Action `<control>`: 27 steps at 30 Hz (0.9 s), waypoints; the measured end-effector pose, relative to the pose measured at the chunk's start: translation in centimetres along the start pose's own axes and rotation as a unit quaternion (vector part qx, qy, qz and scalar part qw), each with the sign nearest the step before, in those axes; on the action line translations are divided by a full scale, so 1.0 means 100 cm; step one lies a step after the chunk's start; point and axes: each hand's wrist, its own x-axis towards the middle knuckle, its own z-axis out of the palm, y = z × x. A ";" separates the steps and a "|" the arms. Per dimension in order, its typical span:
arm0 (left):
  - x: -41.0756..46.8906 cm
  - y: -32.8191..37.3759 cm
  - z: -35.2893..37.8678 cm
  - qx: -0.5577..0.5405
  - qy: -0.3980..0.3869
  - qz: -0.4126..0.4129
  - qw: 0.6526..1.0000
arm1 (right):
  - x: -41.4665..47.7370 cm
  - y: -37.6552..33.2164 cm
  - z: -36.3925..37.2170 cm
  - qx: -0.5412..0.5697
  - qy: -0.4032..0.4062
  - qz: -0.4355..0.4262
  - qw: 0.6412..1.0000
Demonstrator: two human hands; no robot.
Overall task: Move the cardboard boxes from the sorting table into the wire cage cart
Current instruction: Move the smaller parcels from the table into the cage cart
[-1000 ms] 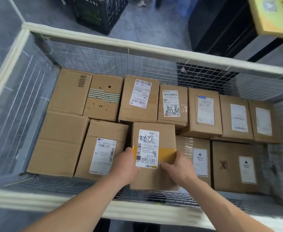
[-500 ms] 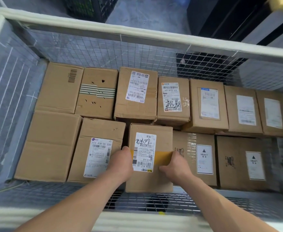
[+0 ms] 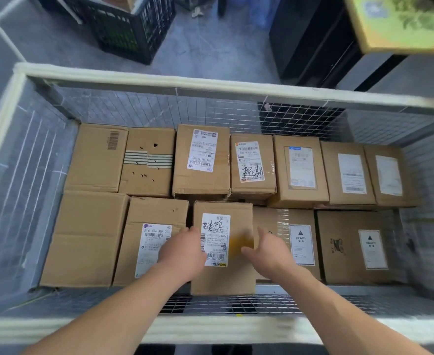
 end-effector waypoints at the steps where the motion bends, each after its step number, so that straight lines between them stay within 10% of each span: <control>1: -0.005 0.005 -0.009 0.015 0.002 0.014 1.000 | -0.008 -0.003 -0.009 -0.012 0.008 -0.003 1.000; 14: -0.108 0.115 -0.157 0.110 0.104 0.230 0.961 | -0.168 -0.014 -0.151 -0.010 0.201 0.009 0.979; 27: -0.245 0.276 -0.198 0.179 0.153 0.487 0.841 | -0.372 0.079 -0.232 0.032 0.367 0.142 0.919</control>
